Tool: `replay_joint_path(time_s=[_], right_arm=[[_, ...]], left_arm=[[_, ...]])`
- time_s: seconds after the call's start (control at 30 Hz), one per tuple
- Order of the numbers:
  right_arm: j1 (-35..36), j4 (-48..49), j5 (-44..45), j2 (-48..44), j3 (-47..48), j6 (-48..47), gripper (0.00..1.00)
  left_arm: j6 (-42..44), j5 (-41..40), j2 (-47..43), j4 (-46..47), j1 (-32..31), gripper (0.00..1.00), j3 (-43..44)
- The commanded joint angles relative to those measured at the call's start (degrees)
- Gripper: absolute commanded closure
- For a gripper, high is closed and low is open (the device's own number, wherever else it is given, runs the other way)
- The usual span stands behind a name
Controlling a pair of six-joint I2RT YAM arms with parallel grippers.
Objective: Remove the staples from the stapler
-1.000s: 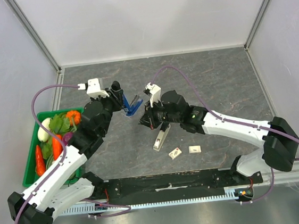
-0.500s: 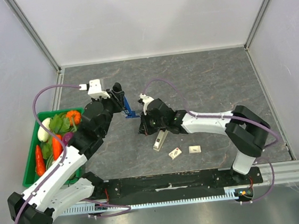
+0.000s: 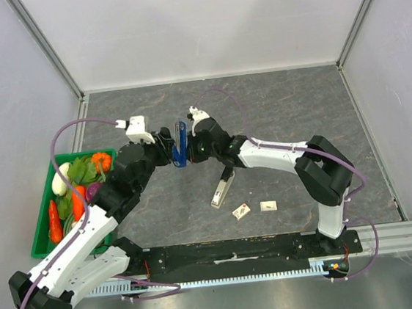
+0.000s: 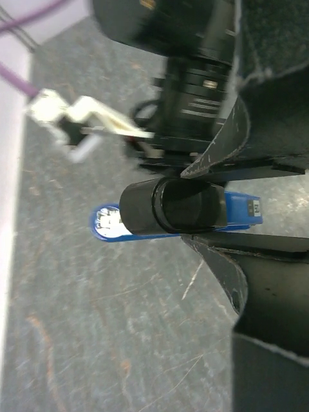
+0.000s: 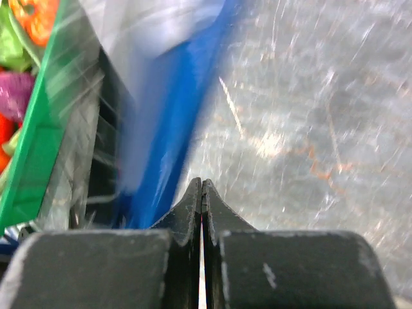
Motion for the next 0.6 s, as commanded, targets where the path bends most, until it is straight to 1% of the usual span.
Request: replay_joint_path(time_s=[0.0,0.13,0.2,0.27,0.37,0.47,0.57], right_arm=[[-1.3,2.2,-0.9,2.7,8.2,-4.7,1.00],[-1.3,2.2,-3.2,4.3,11.9,-7.9,1.00],[-1.3,2.5,-5.1,4.6,12.4,-8.5,1.00],[-1.3,2.2,-4.9,4.2,12.0,-8.8,1.00],[-1.3,-0.1,-1.4,2.7,10.2,-9.9,1.00],[-1.3,-5.2,4.4,0.3,7.9,-10.8,1.00],[-1.3,-8.0,7.4,-5.1,3.0,-10.5,1.00]], left_arm=[[-1.6,9.6,4.4,0.7,-0.3,0.98,-0.8],[-1.4,13.0,11.8,1.7,-0.4,0.98,-0.5],[-2.1,12.5,15.1,2.9,-0.3,0.98,-0.5],[-2.7,10.6,16.6,4.1,-0.3,0.98,-0.9],[-3.2,5.4,18.2,4.5,-0.3,0.98,-0.4],[-2.5,1.0,21.1,2.7,-0.3,0.98,2.1],[-1.5,-1.3,25.1,0.1,-0.4,0.98,6.2]])
